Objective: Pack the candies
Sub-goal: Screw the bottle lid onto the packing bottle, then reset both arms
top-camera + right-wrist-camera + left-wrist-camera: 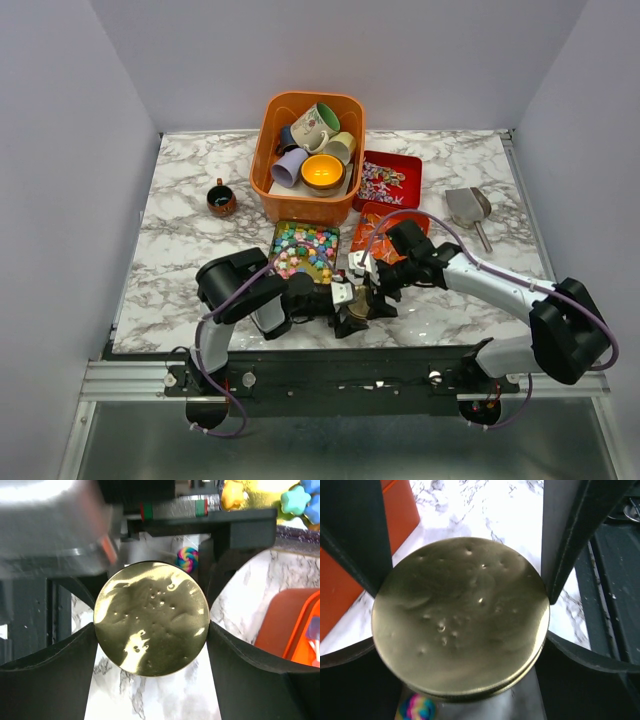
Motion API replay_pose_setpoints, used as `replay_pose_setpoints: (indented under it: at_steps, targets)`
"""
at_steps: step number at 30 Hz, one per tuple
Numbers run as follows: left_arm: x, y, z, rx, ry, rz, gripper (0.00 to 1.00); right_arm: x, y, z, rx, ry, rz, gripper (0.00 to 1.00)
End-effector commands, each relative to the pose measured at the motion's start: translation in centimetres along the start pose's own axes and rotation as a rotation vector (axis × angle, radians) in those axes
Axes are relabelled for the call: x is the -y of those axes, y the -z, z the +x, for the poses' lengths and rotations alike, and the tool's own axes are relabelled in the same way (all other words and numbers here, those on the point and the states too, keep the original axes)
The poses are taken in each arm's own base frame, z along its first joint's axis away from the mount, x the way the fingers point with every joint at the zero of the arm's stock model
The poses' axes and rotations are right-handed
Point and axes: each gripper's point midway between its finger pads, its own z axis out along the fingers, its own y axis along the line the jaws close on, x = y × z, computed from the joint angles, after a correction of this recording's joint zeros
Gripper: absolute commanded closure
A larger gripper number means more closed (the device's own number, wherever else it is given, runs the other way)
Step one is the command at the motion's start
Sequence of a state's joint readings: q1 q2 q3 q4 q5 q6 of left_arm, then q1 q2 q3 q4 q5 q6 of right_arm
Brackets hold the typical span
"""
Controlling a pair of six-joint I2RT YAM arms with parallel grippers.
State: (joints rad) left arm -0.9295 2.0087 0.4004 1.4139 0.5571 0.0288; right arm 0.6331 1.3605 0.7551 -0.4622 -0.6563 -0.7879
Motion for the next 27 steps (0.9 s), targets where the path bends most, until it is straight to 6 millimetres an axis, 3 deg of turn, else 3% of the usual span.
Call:
replay_pose_setpoints:
  at_steps: [1,5,8,11,12,19,27]
  targets:
    - [1.6,2.0,0.4,-0.051,0.029,0.005,0.01,1.1,0.5,5.4,-0.221,-0.136,0.096,0.28]
    - [1.9,2.9,0.0,-0.065,0.039,0.003,0.01,1.0,0.5,5.5,-0.228,-0.119,0.085,0.28]
    - [2.0,3.4,-1.4,-0.043,0.038,-0.002,0.01,0.9,0.6,5.5,-0.231,-0.108,0.081,0.21]
    - [2.3,3.9,-1.8,-0.056,0.059,-0.005,0.01,1.0,0.8,5.5,-0.236,-0.099,0.080,0.13]
    - [2.3,4.1,-2.3,-0.050,0.054,-0.009,0.01,1.0,0.8,5.4,-0.235,-0.098,0.081,0.00]
    - [2.7,4.0,-3.3,-0.029,0.074,0.009,0.01,0.7,1.6,4.7,-0.226,-0.078,0.072,0.00]
    - [1.4,3.0,-5.3,-0.011,0.040,-0.016,0.01,1.1,3.6,3.3,-0.225,-0.032,0.114,0.00]
